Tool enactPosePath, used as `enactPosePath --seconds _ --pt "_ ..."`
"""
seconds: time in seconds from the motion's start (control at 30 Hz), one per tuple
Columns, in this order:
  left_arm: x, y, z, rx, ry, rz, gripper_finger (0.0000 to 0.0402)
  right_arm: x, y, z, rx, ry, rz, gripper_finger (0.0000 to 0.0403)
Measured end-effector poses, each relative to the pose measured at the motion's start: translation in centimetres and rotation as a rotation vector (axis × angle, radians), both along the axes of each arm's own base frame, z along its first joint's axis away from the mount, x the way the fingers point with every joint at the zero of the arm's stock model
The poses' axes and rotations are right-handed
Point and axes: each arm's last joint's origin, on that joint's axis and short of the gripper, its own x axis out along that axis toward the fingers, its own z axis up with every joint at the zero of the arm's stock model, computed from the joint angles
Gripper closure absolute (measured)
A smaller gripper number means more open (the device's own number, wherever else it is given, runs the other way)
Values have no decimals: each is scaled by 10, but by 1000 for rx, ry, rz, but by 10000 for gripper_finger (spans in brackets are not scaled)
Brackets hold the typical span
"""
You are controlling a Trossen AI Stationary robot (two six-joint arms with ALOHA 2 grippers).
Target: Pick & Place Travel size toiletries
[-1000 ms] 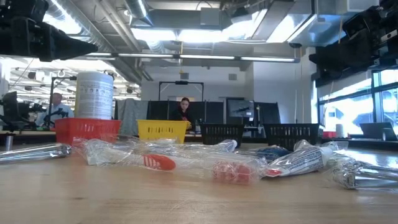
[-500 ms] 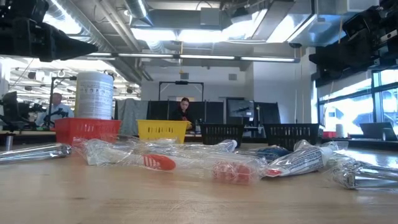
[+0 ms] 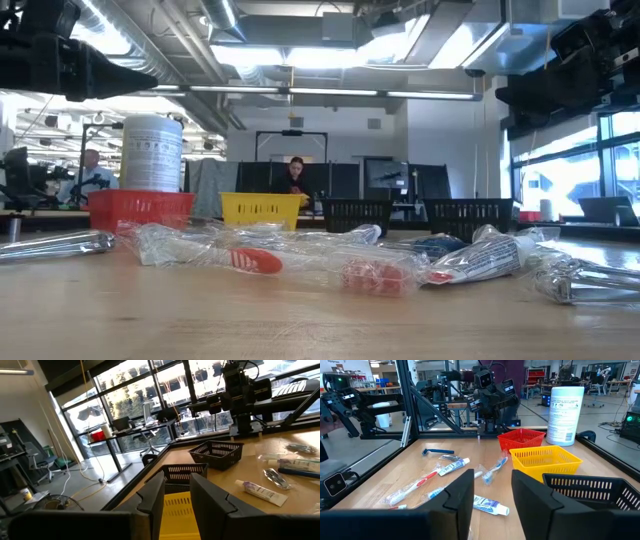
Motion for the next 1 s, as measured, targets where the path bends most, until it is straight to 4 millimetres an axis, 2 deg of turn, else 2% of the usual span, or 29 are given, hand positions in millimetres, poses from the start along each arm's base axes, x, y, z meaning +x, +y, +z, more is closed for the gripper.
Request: enactPosePath --seconds 0.3,0.6,0.73,1.0 --pt "0 0 0 -8 -4 -6 313 0 0 0 0 0 0 268" --pt "2 -6 1 -272 -111 -254 313 0 0 0 0 0 1 286" --pt "2 -8 2 -296 -121 -310 313 0 0 0 0 0 1 292" --pt "2 -8 4 -332 -145 -315 313 0 0 0 0 0 0 302"
